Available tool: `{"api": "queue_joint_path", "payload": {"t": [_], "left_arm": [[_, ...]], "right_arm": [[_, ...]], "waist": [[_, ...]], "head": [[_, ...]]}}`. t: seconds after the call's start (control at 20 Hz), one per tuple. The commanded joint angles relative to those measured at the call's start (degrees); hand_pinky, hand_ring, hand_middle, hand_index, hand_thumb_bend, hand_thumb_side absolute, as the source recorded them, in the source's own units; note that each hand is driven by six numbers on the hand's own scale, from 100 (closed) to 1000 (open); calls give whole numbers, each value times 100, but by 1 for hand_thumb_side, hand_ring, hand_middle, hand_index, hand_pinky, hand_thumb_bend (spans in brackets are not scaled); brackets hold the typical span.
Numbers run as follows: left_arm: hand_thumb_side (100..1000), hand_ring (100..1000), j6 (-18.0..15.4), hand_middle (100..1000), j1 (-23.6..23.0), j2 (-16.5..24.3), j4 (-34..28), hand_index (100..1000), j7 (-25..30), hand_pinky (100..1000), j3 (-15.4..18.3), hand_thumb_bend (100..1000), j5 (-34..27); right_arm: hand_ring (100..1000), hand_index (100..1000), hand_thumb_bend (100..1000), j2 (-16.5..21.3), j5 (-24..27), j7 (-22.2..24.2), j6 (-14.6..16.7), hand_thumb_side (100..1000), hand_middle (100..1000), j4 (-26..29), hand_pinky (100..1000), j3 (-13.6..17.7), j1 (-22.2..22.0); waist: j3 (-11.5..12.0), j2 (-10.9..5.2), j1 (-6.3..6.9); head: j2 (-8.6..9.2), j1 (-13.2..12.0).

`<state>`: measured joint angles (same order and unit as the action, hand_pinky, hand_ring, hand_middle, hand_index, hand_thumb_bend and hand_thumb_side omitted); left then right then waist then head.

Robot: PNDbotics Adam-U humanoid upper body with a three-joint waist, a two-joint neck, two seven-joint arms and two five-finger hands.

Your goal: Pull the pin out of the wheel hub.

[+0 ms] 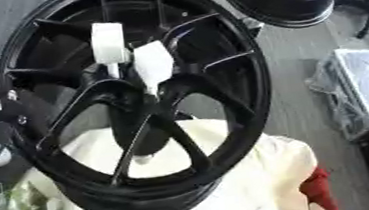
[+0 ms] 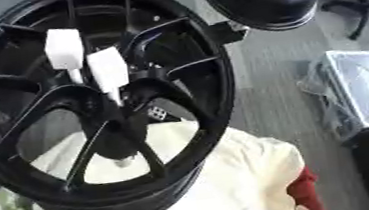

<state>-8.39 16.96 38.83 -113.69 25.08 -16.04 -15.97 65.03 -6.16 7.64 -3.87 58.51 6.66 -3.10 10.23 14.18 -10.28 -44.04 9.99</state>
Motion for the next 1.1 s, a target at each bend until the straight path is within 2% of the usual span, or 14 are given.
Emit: {"api": "queue_joint_path", "payload": {"t": [0.05,0.4,0.45,0.5,0.55,0.6,0.65,0.7,0.8,0.85,0.9,1.0,1.1], "left_arm": [[757,772,-24,673,30,138,-90,722,-34,631,83,100,12],[758,772,-23,673,6,128,-90,721,-44,632,93,100,36],[758,772,-23,673,7,121,-90,721,-49,632,96,100,29],[758,772,-22,673,9,114,-90,721,-54,632,100,100,20],[757,773,-21,673,12,104,-90,721,-61,632,107,100,9],[756,772,-21,673,17,94,-90,721,-70,632,115,100,-2],[755,772,-21,673,25,83,-90,721,-82,632,122,100,-16],[753,772,-22,673,37,67,-90,720,-97,632,127,100,-35],[752,772,-10,673,76,15,-90,720,-138,631,132,100,-94],[752,772,4,673,101,-17,-90,720,-160,631,132,100,-129],[752,773,25,673,127,-57,-90,720,-184,632,135,100,-166],[754,773,85,674,180,-153,-90,721,-239,632,140,100,-249],[761,775,185,675,226,-293,-90,722,-306,633,152,100,-331]], "right_arm": [[944,984,444,121,-673,50,284,751,897,-375,976,266,1],[901,980,450,-19,-735,-379,-35,742,870,-453,934,390,32],[885,968,418,-72,-693,-484,-91,529,852,-385,921,474,88],[866,963,317,-136,-580,-617,-151,380,835,-298,906,576,141],[813,929,100,-227,-375,-821,-216,142,782,-176,866,719,227],[784,913,100,-330,-77,-1100,-289,100,765,-18,845,857,305],[766,902,100,-429,261,-1414,-345,136,755,168,833,964,380],[745,892,100,-526,582,-1722,-368,275,755,370,820,1038,458],[746,901,100,-754,1122,-2275,-324,417,767,831,824,1131,639],[744,903,100,-877,1307,-2448,-274,443,769,1064,824,1143,741],[744,906,100,-1000,1456,-2551,-227,507,773,1265,823,1144,848],[734,897,100,-1264,1643,-2695,-136,519,765,1608,819,1167,1112],[708,880,100,-1636,1599,-2949,10,491,749,1976,805,1263,1461]], "waist": [[-12,-50,50],[-10,-44,60],[-15,-47,63],[-18,-46,66],[-21,-46,72],[-22,-41,79],[-20,-37,87],[-13,-34,96],[9,-23,116],[22,-17,126],[38,-11,136],[70,4,154],[112,26,181]], "head": [[96,-16],[89,-7],[86,-14],[87,-18],[91,-28],[101,-34],[109,-37],[111,-31],[117,-16],[124,-13],[139,-11],[189,-8],[249,0]]}}
